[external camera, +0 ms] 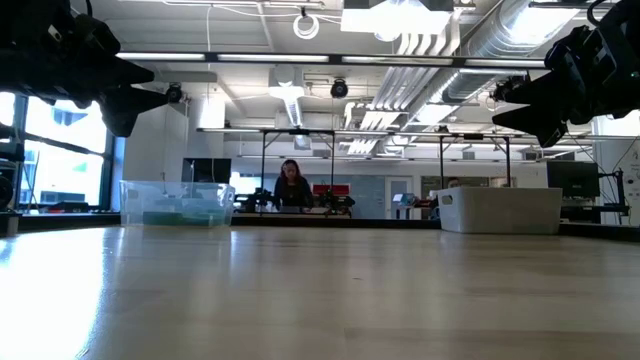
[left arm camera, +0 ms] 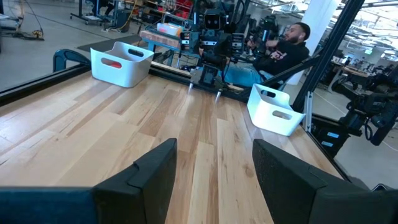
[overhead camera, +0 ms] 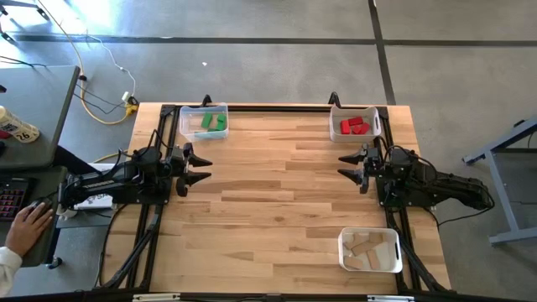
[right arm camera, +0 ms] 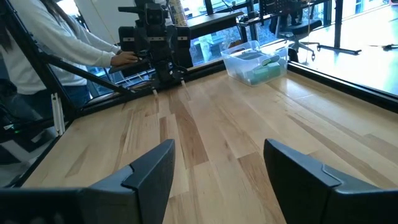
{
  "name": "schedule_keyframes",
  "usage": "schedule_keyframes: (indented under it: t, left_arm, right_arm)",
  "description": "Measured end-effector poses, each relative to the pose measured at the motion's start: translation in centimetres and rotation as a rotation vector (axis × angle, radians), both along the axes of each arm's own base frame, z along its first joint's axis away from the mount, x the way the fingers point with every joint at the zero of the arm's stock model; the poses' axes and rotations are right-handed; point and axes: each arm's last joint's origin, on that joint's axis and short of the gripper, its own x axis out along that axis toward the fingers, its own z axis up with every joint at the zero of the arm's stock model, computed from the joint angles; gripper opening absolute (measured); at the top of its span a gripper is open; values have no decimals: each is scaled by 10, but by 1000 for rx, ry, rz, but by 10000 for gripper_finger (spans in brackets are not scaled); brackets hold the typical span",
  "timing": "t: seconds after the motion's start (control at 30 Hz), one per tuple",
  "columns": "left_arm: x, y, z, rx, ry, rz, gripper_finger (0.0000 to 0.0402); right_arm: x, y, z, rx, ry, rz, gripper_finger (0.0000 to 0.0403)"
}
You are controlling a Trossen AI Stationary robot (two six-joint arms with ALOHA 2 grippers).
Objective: Sort & place blocks by color
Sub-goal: Return to Home Position
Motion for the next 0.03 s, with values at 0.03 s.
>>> schedule_keyframes:
  t: [0.03]
  left_arm:
    - [0,0,0,0,0,0,200]
  right_arm:
    - [0,0,0,0,0,0,233]
